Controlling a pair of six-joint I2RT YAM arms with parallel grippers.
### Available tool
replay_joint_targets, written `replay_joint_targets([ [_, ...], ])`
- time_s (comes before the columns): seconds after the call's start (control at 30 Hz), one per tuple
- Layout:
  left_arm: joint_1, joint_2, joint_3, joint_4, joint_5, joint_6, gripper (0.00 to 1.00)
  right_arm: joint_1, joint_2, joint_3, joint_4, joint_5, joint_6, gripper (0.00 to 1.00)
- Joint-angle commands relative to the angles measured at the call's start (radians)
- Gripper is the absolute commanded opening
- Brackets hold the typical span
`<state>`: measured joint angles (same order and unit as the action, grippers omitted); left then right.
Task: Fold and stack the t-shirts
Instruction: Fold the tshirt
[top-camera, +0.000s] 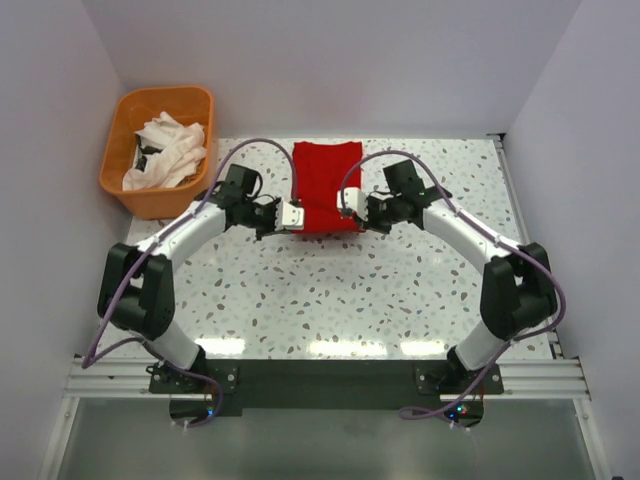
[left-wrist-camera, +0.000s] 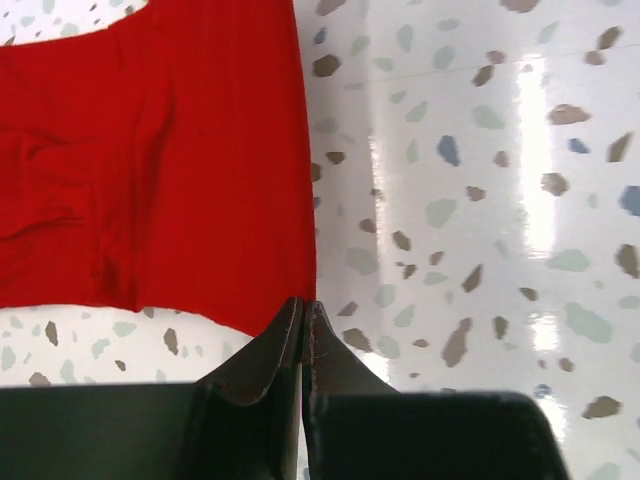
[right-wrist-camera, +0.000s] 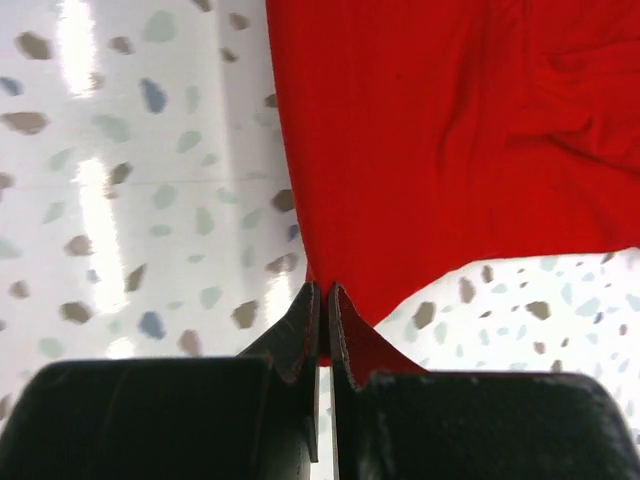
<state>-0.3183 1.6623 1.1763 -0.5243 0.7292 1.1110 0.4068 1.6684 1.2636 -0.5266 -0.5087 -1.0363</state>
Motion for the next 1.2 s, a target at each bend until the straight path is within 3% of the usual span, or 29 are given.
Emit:
replay_joint_targets([
  [0.0,-0.044,-0.128,-0.081,-0.088,0.006,0.016,0.0,0.0,-0.131,-0.07,-0.093,-0.054,0.004,0.0],
  [0.2,-0.162,-0.387,-0.201,-0.195,0.045,-0.077,0.0,0.044,-0.395,-0.199,-0.333,-0.122,-0.025,0.0],
  [0.37,-0.168,-0.45,-0.095,-0.319,0.084,-0.148,0.0,0.05,-0.522,-0.162,-0.456,-0.136,0.035,0.0],
  [0.5,-0.168,-0.399,0.008,-0.384,0.075,-0.134,0.0,0.043,-0.477,-0.115,-0.492,-0.125,0.015,0.0],
  [0.97,-0.091,-0.086,0.25,-0.382,0.085,-0.025,0.0,-0.08,-0.152,0.103,-0.543,-0.182,-0.146,0.0],
  [1.17,-0.028,0.114,0.455,-0.48,0.133,0.038,0.0,-0.103,-0.033,0.206,-0.552,-0.192,-0.177,0.0],
])
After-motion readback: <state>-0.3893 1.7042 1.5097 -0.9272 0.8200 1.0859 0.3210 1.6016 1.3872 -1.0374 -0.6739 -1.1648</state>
